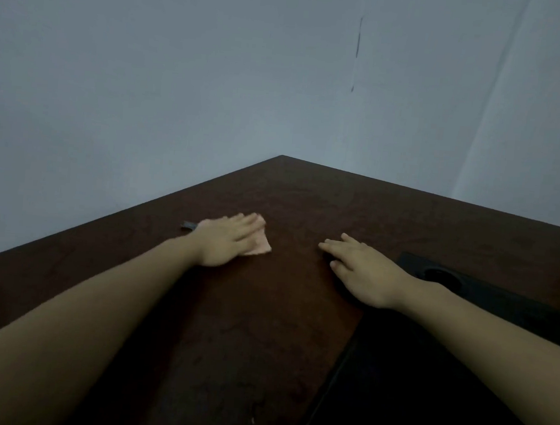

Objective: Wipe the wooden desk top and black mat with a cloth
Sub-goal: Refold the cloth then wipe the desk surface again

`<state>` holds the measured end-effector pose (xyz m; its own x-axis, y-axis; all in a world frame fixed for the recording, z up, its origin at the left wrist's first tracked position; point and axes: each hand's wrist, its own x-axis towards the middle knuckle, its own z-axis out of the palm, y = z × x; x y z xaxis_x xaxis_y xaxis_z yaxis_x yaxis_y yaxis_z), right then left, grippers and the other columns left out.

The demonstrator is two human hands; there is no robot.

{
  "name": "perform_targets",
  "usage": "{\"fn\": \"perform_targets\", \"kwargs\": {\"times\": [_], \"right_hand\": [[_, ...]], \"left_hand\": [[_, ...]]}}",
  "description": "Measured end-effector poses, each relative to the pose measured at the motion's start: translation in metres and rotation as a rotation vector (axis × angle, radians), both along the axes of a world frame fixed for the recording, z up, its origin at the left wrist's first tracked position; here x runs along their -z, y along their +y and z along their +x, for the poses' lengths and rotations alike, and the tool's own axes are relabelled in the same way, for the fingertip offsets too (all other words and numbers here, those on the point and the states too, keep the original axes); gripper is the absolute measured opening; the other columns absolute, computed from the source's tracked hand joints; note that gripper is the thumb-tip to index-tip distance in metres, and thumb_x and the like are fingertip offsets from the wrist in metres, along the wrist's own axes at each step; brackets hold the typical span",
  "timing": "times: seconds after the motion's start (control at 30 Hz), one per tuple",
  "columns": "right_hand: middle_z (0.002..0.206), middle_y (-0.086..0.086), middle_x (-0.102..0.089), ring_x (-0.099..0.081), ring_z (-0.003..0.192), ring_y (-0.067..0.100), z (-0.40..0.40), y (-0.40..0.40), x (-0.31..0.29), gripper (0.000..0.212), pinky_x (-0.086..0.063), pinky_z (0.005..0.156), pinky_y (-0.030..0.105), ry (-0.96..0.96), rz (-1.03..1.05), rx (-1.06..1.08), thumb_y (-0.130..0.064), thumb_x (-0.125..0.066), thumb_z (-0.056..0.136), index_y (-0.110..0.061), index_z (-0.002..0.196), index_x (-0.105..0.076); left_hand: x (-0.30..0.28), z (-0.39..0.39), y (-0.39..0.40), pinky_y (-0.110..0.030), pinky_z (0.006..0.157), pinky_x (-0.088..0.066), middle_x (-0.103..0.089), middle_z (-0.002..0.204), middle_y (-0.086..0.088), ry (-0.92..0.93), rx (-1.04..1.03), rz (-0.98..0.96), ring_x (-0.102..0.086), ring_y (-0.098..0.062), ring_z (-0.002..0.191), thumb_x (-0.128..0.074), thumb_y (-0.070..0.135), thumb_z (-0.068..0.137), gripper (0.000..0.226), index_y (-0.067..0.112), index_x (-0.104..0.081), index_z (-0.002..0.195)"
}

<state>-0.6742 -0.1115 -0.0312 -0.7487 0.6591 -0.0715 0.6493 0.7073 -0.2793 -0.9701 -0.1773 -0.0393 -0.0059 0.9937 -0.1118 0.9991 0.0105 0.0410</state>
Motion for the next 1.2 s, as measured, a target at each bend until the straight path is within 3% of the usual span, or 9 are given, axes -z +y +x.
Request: {"fn": "perform_targets", "kwargs": {"times": [0.17, 0.23, 0.53, 0.7, 0.97, 1.2], "right_hand": [[0.169, -0.008, -0.017, -0.004, 0.156, 0.016, -0.005, 0.01, -0.001, 0.052, -0.012, 0.124, 0.036, 0.024, -0.047, 0.016, -0.026, -0.035, 0.111, -0.03, 0.161, -0.021], [0.169, -0.009, -0.015, -0.005, 0.156, 0.016, -0.005, 0.008, -0.003, 0.053, -0.012, 0.123, 0.034, 0.04, -0.068, -0.004, -0.027, -0.035, 0.111, -0.035, 0.161, -0.019], [0.169, -0.006, -0.015, -0.005, 0.156, 0.017, -0.039, -0.002, -0.001, 0.051, -0.011, 0.124, 0.036, 0.008, -0.034, -0.025, -0.033, -0.034, 0.111, -0.032, 0.16, -0.023], [0.17, -0.006, -0.011, -0.006, 0.156, 0.017, -0.05, -0.006, 0.005, 0.05, -0.006, 0.125, 0.043, -0.056, 0.006, -0.044, -0.033, -0.028, 0.111, -0.034, 0.161, -0.02], [0.169, -0.014, -0.006, -0.002, 0.155, 0.009, -0.045, -0.003, 0.014, 0.05, 0.0, 0.124, 0.035, -0.059, 0.067, -0.049, -0.04, -0.021, 0.111, -0.042, 0.16, -0.014], [0.17, -0.011, -0.008, -0.003, 0.156, 0.011, -0.044, -0.008, 0.014, 0.05, -0.001, 0.124, 0.036, -0.032, 0.073, -0.048, -0.039, -0.02, 0.111, -0.039, 0.161, -0.016]], "left_hand": [[0.004, -0.047, 0.043, -0.048, 0.125, -0.005, 0.004, 0.169, 0.003, 0.045, -0.448, -0.02, -0.001, -0.022, 0.155, -0.012, 0.057, 0.105, 0.064, 0.029, -0.003, 0.161], [0.002, -0.032, 0.045, -0.047, 0.125, -0.005, 0.004, 0.169, 0.002, 0.036, -0.419, -0.036, -0.001, -0.021, 0.155, -0.012, 0.056, 0.105, 0.063, 0.028, -0.002, 0.161], [-0.001, 0.01, -0.06, -0.035, 0.125, 0.002, 0.01, 0.166, 0.017, 0.017, 0.124, -0.062, 0.008, -0.004, 0.151, -0.011, 0.061, 0.103, 0.064, 0.036, 0.004, 0.16], [-0.003, -0.02, -0.013, -0.041, 0.126, -0.002, 0.007, 0.168, 0.011, 0.042, 0.001, -0.068, 0.003, -0.013, 0.154, -0.011, 0.058, 0.104, 0.064, 0.032, 0.002, 0.161], [0.013, -0.118, 0.082, -0.054, 0.124, -0.006, 0.005, 0.169, 0.004, 0.015, -0.397, -0.02, 0.001, -0.023, 0.156, -0.011, 0.063, 0.101, 0.069, 0.03, -0.003, 0.161], [0.005, -0.104, 0.056, -0.048, 0.125, -0.004, 0.005, 0.169, 0.001, 0.003, -0.41, -0.036, 0.0, -0.024, 0.155, -0.011, 0.057, 0.105, 0.064, 0.028, -0.001, 0.161]]}}
